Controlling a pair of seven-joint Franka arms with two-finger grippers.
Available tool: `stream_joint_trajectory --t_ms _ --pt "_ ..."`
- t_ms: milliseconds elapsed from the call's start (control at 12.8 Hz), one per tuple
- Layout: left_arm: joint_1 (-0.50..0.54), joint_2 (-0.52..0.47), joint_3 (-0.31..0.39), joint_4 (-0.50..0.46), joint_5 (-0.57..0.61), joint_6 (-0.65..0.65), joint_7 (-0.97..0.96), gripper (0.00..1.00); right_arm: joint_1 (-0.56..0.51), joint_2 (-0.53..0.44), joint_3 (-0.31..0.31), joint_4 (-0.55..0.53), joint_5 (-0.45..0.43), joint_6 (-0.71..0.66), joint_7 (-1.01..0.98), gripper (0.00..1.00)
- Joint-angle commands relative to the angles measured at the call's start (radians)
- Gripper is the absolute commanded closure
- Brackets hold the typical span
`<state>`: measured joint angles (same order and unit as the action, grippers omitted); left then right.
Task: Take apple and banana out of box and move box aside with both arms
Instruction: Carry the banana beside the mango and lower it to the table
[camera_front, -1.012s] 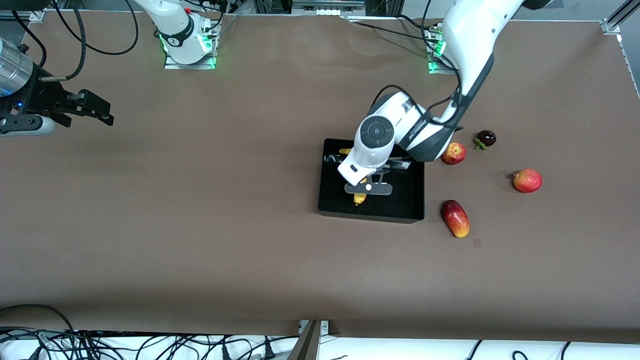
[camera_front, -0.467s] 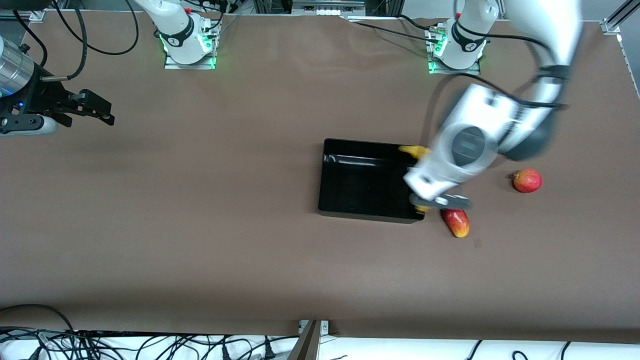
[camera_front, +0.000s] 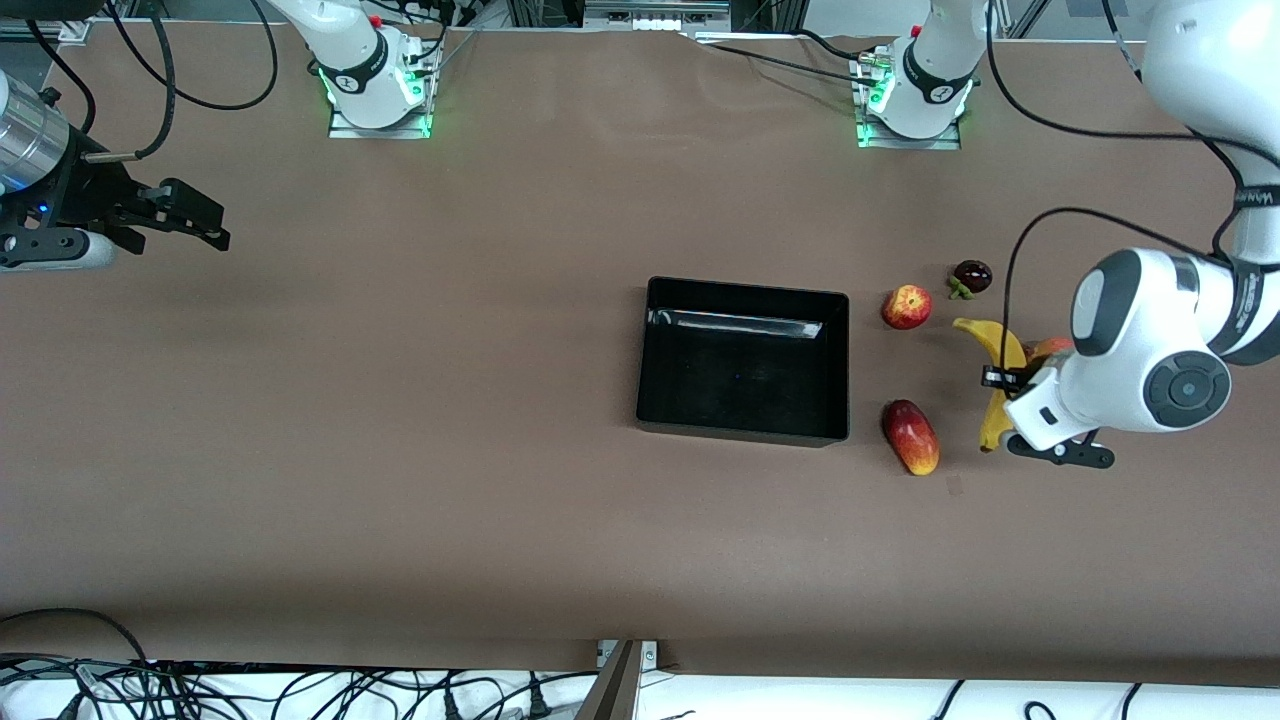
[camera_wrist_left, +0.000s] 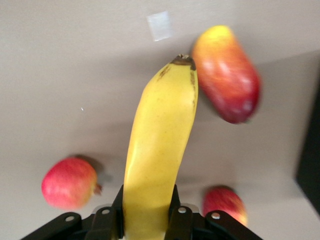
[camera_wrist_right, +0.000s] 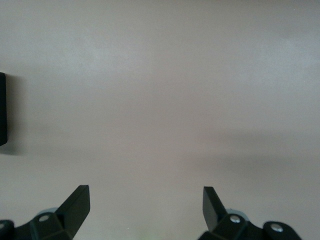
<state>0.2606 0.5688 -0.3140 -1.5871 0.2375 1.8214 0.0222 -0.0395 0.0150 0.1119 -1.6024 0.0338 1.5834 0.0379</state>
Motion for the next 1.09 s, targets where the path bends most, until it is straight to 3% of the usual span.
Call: stream_joint_trajectory --t_ms 0,389,467,545,623,856,1012 --pt "0.038 -0.01 -0.016 -0.123 0.028 0.151 0.039 0.92 -0.008 0.005 0.011 0.018 -0.008 -0.008 0.013 0.0" --pt "0.104 0.003 -0.014 -0.319 0.092 0.49 0.074 0.87 -0.007 0.005 0.011 0.018 -0.005 -0.008 0.013 0.0" --pt "0.109 0.016 -0.013 -0.32 0.092 0.495 0.074 0.58 -0.007 0.005 0.011 0.018 -0.005 -0.008 0.013 0.0" --pt "0.12 0.023 -0.014 -0.32 0.092 0.499 0.073 0.19 -0.007 0.005 0.011 0.018 -0.005 -0.008 0.013 0.0" --pt "0.124 0.023 -0.014 -0.317 0.092 0.5 0.071 0.02 -0.007 0.005 0.011 0.018 -0.003 -0.008 0.013 0.0" --pt "0.117 -0.032 -0.027 -0.307 0.091 0.486 0.061 0.0 -0.007 0.005 0.011 0.018 -0.003 -0.008 0.013 0.0" --pt "0.114 -0.105 -0.055 -0.28 0.089 0.394 0.061 0.0 -0.007 0.005 0.011 0.018 -0.003 -0.008 0.013 0.0"
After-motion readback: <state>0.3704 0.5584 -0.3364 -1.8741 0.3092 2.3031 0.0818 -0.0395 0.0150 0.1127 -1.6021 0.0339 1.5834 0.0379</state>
